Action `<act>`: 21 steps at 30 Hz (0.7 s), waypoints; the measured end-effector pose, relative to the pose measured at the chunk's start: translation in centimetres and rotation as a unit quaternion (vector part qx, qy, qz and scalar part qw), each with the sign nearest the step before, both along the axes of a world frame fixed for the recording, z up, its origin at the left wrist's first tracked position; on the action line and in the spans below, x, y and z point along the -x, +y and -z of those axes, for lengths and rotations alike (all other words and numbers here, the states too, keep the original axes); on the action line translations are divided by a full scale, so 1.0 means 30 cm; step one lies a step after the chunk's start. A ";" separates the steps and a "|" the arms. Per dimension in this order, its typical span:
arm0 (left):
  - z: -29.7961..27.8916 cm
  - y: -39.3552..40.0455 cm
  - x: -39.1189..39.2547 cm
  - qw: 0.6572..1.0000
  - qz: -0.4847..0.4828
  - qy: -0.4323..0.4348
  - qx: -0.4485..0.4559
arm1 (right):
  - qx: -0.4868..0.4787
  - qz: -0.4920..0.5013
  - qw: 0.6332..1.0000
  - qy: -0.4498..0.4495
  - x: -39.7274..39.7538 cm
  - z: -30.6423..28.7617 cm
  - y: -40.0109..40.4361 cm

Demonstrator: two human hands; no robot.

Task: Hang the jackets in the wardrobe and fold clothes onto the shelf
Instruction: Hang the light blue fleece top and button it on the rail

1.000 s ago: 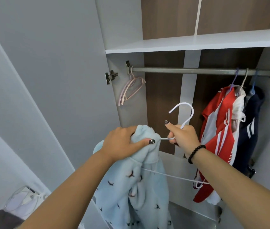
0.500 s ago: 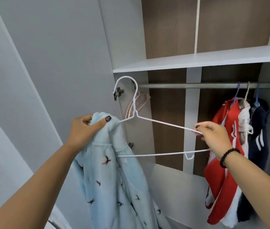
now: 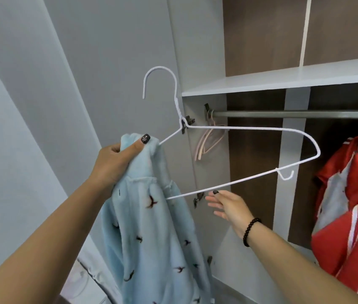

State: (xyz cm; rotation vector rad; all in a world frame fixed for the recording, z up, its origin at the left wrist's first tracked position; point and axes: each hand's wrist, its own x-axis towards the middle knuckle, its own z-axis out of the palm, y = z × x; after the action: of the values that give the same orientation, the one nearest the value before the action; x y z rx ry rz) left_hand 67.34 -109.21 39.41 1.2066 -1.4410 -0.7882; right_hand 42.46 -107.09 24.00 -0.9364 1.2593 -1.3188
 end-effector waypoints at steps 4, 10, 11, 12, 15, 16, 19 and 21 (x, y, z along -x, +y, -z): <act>0.005 0.009 -0.020 0.996 0.052 0.057 -0.049 | 0.056 -0.075 0.994 0.057 -0.167 -0.025 -0.056; 0.027 -0.007 -0.037 0.989 0.058 0.114 -0.080 | 0.062 -0.137 0.983 0.103 -0.250 0.019 -0.068; 0.032 -0.012 -0.033 0.990 0.051 0.107 -0.078 | 0.056 -0.131 0.985 0.094 -0.246 0.026 -0.063; 0.037 -0.016 -0.024 0.991 0.047 0.098 -0.076 | 0.047 -0.128 0.987 0.081 -0.239 0.035 -0.057; 0.052 -0.032 0.013 0.994 0.059 0.058 -0.079 | 0.012 -0.188 0.981 0.052 -0.201 0.065 -0.031; 0.055 -0.035 0.029 0.994 0.065 0.048 -0.078 | -0.005 -0.223 0.974 0.041 -0.184 0.077 -0.024; 0.065 -0.053 0.082 0.994 0.077 0.029 -0.073 | -0.049 -0.327 0.944 0.000 -0.123 0.103 -0.005; 0.064 -0.064 0.117 0.992 0.099 0.037 -0.072 | -0.058 -0.371 0.927 0.021 -0.095 0.111 0.003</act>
State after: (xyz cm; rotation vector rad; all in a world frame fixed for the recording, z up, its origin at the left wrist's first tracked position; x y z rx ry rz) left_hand 63.85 -111.13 37.48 1.1415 -1.4778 -1.0781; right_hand 45.31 -107.00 20.66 -1.2000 0.8576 -0.6202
